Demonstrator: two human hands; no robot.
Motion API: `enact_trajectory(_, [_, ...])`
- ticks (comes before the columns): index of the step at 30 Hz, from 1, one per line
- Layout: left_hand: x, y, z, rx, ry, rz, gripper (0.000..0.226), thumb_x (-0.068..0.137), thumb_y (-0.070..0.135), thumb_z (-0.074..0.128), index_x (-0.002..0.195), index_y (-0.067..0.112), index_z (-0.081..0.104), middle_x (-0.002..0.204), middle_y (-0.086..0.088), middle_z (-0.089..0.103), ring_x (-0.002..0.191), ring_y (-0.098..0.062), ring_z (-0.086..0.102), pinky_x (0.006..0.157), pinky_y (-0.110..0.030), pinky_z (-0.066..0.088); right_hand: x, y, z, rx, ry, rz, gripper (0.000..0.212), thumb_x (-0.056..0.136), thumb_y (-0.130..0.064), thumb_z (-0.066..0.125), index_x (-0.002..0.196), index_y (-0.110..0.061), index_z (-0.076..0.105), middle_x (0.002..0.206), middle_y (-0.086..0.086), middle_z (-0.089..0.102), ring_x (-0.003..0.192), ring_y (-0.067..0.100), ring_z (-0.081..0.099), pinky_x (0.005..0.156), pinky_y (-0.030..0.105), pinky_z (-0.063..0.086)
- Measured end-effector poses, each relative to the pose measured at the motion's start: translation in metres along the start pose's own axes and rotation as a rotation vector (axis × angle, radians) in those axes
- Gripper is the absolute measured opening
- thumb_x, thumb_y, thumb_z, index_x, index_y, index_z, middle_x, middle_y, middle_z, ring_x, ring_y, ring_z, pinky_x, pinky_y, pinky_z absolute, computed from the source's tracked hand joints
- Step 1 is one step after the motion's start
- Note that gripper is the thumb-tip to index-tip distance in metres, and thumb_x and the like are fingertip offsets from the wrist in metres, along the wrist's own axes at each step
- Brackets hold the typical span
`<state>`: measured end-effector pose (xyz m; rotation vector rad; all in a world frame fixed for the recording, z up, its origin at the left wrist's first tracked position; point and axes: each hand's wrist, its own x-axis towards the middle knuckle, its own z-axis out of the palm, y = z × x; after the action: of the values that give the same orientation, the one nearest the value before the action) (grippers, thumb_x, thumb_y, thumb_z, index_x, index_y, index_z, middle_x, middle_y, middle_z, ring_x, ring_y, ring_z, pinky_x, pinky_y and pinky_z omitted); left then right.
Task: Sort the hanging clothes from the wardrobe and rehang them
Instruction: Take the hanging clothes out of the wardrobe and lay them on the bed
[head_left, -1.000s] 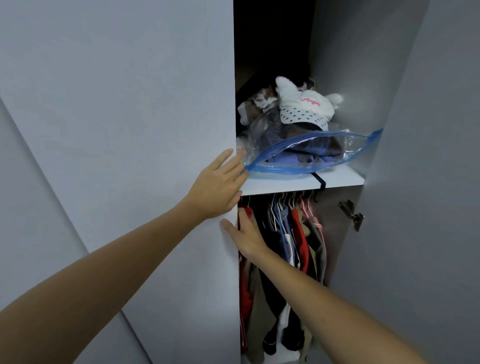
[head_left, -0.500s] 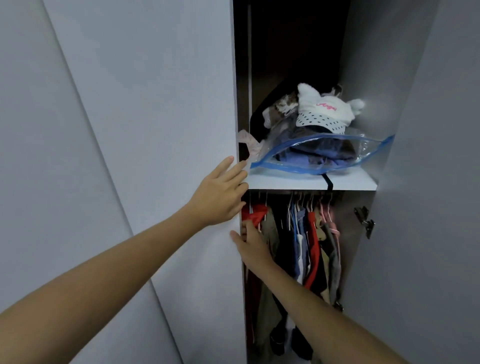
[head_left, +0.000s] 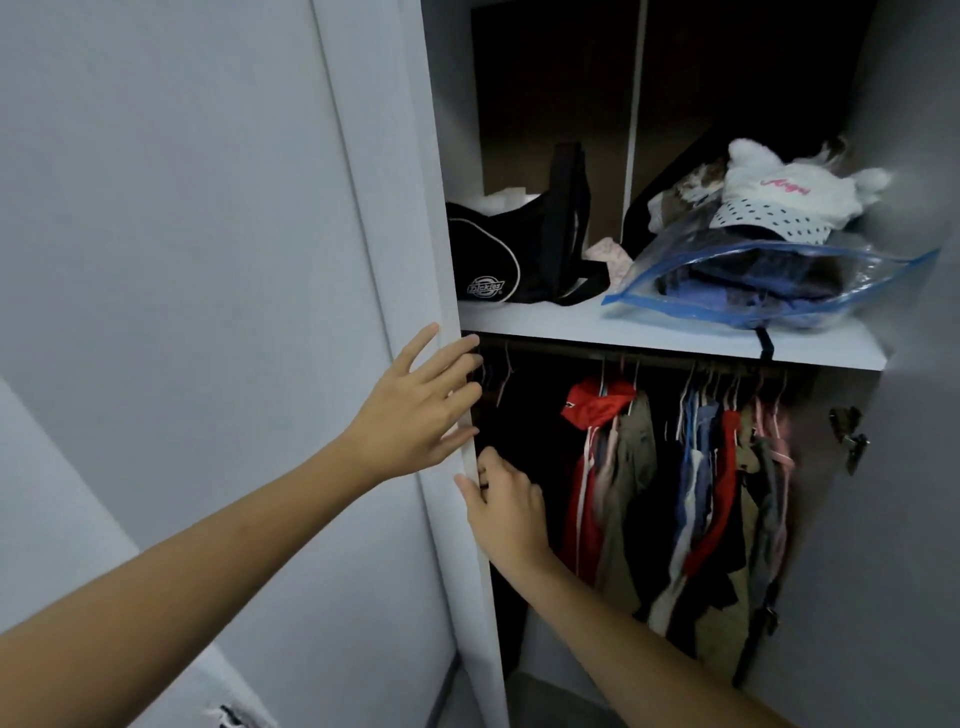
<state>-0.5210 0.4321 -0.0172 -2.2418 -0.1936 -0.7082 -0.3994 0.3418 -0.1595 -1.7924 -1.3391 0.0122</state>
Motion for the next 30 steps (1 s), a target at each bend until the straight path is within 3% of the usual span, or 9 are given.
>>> enact_trajectory(4, [-0.033,-0.013,-0.020,0.017,-0.008,-0.054,0.038,0.097,0.050,0.065,0.102,0.012,0.063,0.161,-0.015,0.044,0.157,-0.031,0.028,0.123,-0.061,0.025,-0.009,-0.020,0.015,0.033,-0.048,-0.064,0.029,0.099,-0.043,0.063,0.089,-0.028,0.040,0.085,-0.006,0.063,0.073,0.019,0.066,0.068,0.042,0.055])
enact_trajectory(6, [-0.048,-0.022,-0.030,0.045,-0.017,-0.112,0.052,0.098,0.057,0.060,0.122,0.012,0.068,0.169,-0.014,0.029,0.159,-0.029,0.020,0.124,-0.060,0.024,-0.009,-0.031,0.021,0.043,-0.072,-0.094,0.031,0.096,-0.042,0.067,0.087,-0.025,0.042,0.081,-0.007,0.061,0.069,0.018,0.063,0.067,0.043,0.054])
enact_trajectory(10, [-0.077,-0.042,-0.046,0.081,-0.028,-0.169,0.079,0.096,0.067,0.058,0.157,0.019,0.046,0.172,-0.013,0.020,0.160,-0.030,0.014,0.125,-0.059,0.022,-0.006,-0.057,0.037,0.083,-0.172,-0.105,0.032,0.092,-0.048,0.071,0.092,-0.028,0.046,0.086,-0.009,0.064,0.073,0.016,0.065,0.069,0.042,0.056])
enact_trajectory(12, [-0.093,-0.053,-0.049,0.078,-0.023,-0.193,0.083,0.095,0.069,0.057,0.161,0.021,0.039,0.172,-0.013,0.019,0.160,-0.033,0.014,0.126,-0.058,0.022,-0.007,-0.072,0.045,0.096,-0.239,-0.104,0.037,0.094,-0.053,0.067,0.118,-0.033,0.048,0.116,-0.010,0.066,0.100,0.020,0.070,0.083,0.044,0.057])
enact_trajectory(14, [-0.108,-0.065,-0.052,0.084,-0.032,-0.208,0.085,0.096,0.071,0.054,0.162,0.021,0.035,0.172,-0.014,0.018,0.160,-0.034,0.013,0.126,-0.057,0.022,-0.007,-0.087,0.055,0.078,-0.307,-0.101,0.064,0.098,-0.057,0.059,0.152,-0.035,0.032,0.153,-0.007,0.049,0.130,0.025,0.059,0.101,0.048,0.052])
enact_trajectory(16, [-0.122,-0.075,-0.054,0.095,-0.050,-0.219,0.084,0.098,0.073,0.049,0.162,0.020,0.034,0.172,-0.014,0.018,0.160,-0.034,0.013,0.126,-0.057,0.022,-0.008,-0.101,0.064,0.059,-0.325,-0.104,0.080,0.100,-0.061,0.054,0.163,-0.033,0.014,0.168,-0.007,0.030,0.146,0.025,0.045,0.110,0.048,0.046])
enact_trajectory(22, [-0.153,-0.094,-0.057,0.074,-0.071,-0.248,0.085,0.096,0.069,0.058,0.161,0.019,0.036,0.172,-0.016,0.018,0.160,-0.037,0.011,0.127,-0.056,0.021,-0.009,-0.124,0.099,0.037,-0.311,-0.108,0.090,0.100,-0.066,0.049,0.166,-0.032,-0.002,0.175,-0.008,0.001,0.160,0.023,0.010,0.124,0.045,0.027])
enact_trajectory(26, [-0.165,-0.101,-0.056,0.065,-0.074,-0.286,0.083,0.095,0.063,0.066,0.160,0.019,0.040,0.171,-0.015,0.019,0.160,-0.037,0.010,0.128,-0.054,0.020,-0.007,-0.134,0.124,-0.014,-0.235,-0.128,0.088,0.100,-0.067,0.047,0.166,-0.029,0.002,0.174,-0.006,0.007,0.158,0.021,0.016,0.121,0.045,0.037])
enact_trajectory(30, [-0.172,-0.106,-0.056,0.067,-0.104,-0.303,0.075,0.100,0.061,0.058,0.160,0.020,0.040,0.172,-0.014,0.018,0.160,-0.035,0.011,0.128,-0.054,0.020,-0.004,-0.142,0.140,0.001,-0.210,-0.096,0.089,0.098,-0.067,0.050,0.166,-0.029,0.008,0.173,-0.004,0.015,0.155,0.022,0.022,0.117,0.046,0.041])
